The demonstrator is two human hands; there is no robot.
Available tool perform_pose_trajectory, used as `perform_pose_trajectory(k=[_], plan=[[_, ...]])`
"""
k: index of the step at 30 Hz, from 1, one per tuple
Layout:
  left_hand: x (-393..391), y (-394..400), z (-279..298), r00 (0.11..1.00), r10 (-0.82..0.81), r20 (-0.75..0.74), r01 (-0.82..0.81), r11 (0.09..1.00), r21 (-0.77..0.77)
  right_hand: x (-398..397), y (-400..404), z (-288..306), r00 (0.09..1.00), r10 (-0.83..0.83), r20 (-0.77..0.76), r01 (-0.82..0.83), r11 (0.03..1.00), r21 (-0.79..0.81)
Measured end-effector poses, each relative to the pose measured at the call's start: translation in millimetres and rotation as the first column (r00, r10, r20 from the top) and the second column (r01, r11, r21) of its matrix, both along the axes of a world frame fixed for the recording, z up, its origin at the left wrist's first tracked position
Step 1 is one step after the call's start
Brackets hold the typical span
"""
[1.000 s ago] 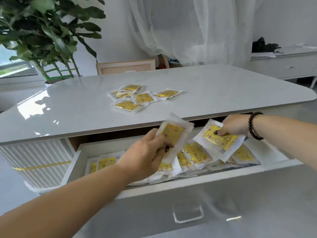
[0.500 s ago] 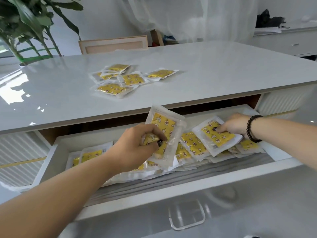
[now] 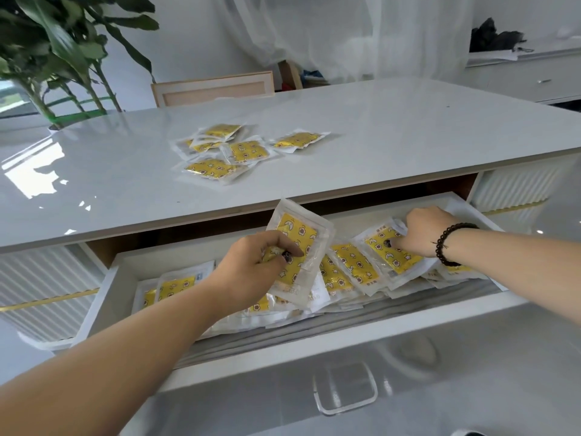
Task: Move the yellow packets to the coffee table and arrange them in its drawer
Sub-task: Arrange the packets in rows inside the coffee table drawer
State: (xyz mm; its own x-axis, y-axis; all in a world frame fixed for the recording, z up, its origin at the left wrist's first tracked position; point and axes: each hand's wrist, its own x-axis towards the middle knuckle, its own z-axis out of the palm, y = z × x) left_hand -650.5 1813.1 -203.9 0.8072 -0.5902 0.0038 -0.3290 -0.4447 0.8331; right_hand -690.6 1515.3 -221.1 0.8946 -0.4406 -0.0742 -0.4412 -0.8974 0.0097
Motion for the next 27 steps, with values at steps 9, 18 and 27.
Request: perform_pose_trajectory(k=[9, 18, 27], plan=[[-6, 2, 8, 0.976, 0.057, 0.21, -0.056, 0.998, -0.01, -8, 11, 15, 0.995, 0.095, -0.044, -0.101, 0.977, -0.187], [8, 62, 54, 0.98, 0.15, 0.133, -0.152, 0.988, 0.003, 4, 100, 52, 0.964, 0.252, 0.085, -0.265, 0.936, 0.232], [8, 98, 3, 0.83, 0.488, -0.271, -0.516, 0.855, -0.041, 29, 215, 33, 0.994, 0.062, 0.087, -0.097, 0.178, 0.979]])
